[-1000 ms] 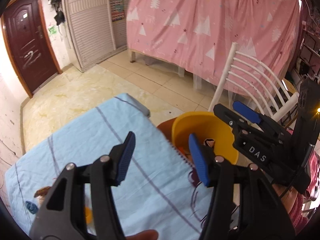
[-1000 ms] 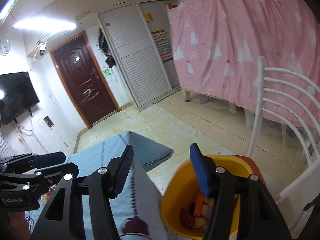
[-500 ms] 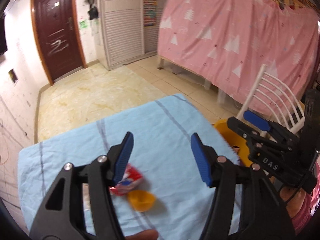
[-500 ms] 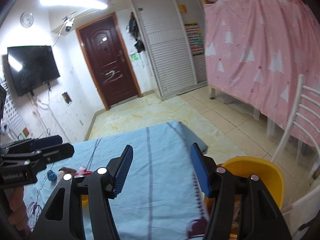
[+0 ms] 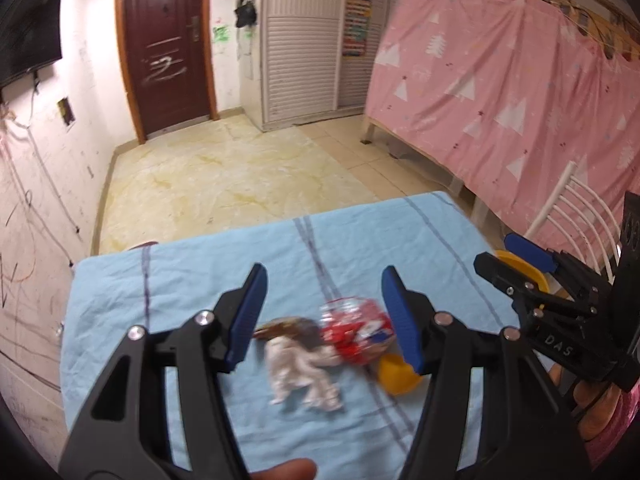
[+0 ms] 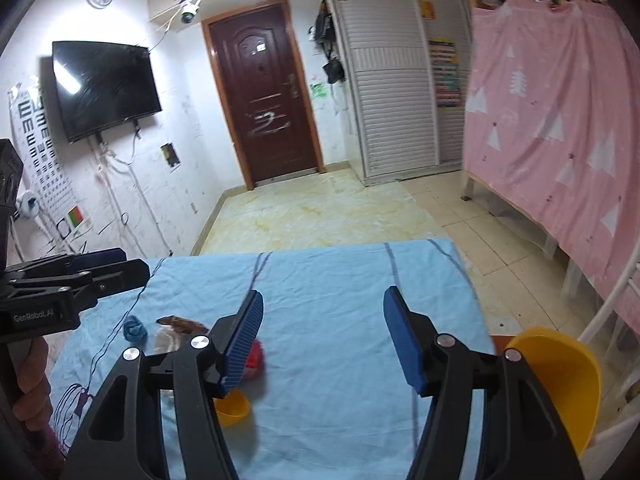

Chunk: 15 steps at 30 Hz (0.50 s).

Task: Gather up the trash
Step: 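Close the left tool on the blue knit cloth while the right tool grasps the red plastic bag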

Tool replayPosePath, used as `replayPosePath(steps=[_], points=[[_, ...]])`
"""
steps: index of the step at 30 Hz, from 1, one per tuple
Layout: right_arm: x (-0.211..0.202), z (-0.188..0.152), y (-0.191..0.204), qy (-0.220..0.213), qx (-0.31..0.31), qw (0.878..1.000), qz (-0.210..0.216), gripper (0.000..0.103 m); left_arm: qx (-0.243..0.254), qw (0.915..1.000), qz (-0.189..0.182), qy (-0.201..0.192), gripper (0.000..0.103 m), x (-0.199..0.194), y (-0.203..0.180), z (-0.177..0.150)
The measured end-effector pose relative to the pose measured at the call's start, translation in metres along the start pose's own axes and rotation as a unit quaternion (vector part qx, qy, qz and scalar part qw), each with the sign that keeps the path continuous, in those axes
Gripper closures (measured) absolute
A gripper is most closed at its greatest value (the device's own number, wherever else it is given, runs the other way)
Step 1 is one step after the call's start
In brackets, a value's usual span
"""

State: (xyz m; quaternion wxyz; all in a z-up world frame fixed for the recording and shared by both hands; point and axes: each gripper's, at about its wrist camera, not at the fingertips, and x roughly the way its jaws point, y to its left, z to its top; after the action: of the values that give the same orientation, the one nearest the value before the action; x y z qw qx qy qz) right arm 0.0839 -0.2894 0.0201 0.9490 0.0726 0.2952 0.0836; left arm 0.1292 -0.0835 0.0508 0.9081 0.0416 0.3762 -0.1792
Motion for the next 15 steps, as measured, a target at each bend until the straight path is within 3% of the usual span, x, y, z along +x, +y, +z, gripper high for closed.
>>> replayPosePath(steps=[10, 15], points=[[0.042, -0.001, 0.047, 0.075, -0.028, 0.994, 0.076, 0.038, -0.038, 0.9981, 0.038, 0.031, 0.046, 0.01, 0.057, -0.021], [0.058, -0.005, 0.061, 0.103, -0.043, 0.99, 0.084, 0.034, -0.057, 0.9957, 0.048, 0.054, 0.046, 0.022, 0.079, -0.036]])
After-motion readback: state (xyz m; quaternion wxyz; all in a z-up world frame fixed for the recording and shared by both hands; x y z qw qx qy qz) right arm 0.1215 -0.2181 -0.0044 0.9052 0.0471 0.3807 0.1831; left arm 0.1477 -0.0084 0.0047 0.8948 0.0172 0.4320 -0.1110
